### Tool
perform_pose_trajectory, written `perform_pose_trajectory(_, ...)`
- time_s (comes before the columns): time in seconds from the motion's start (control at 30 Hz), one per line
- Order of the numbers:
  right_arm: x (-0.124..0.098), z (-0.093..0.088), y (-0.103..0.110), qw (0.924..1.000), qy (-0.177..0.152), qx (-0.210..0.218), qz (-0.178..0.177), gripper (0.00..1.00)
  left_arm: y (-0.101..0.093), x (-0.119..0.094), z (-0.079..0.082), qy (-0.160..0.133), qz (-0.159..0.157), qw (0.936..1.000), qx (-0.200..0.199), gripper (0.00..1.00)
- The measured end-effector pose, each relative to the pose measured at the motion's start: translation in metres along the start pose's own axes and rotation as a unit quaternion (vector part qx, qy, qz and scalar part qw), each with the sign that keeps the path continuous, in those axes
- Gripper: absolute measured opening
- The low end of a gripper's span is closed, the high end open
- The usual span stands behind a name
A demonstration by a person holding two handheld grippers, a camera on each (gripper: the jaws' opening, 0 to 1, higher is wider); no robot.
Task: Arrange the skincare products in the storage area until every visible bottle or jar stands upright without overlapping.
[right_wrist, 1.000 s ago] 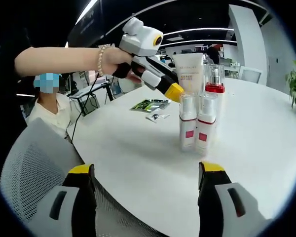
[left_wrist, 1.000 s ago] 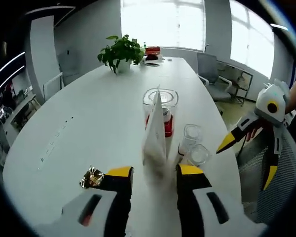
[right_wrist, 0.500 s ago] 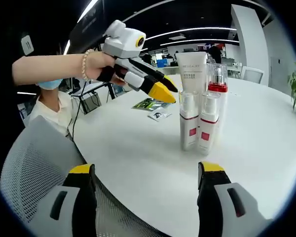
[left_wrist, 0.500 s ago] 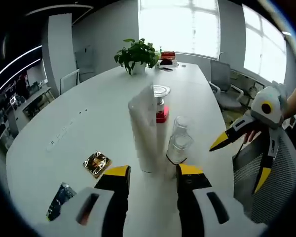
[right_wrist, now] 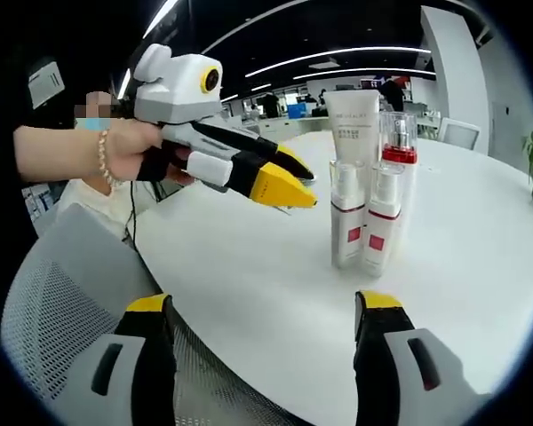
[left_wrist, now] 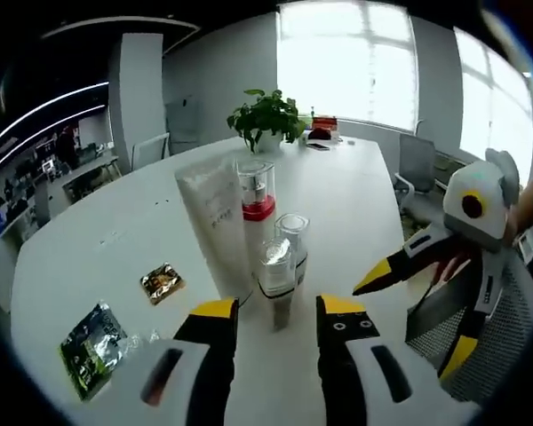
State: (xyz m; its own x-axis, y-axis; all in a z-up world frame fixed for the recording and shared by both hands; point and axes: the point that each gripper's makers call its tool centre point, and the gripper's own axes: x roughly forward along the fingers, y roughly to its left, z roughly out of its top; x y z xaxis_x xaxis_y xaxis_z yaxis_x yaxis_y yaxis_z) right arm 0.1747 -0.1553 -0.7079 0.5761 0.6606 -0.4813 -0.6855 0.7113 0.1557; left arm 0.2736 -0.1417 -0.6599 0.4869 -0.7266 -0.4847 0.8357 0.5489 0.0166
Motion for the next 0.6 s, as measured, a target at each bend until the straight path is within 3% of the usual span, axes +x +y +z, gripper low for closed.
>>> perform_pose_trajectory(0.1,-0.001,0.0,0.001,1.0,0.001,0.0,0.001,0.82,0.003,0.005,0.005,-0.011,0.025,0.9995,-0.013,0.33)
perform_pose_trajectory(0.4,0.001,-0.001,0.005,0.9999,0.005,-0.004,0.011,0.81,-0.003,0.016,0.008,-0.012,0.032,0.9992,-0.019,0.3)
perform_pose_trajectory(0.6,0.001,-0.001,0.006,0.9999,0.005,-0.005,0.015,0.8,0.005,0.022,0.005,-0.011,0.048,0.9986,-0.02,0.28)
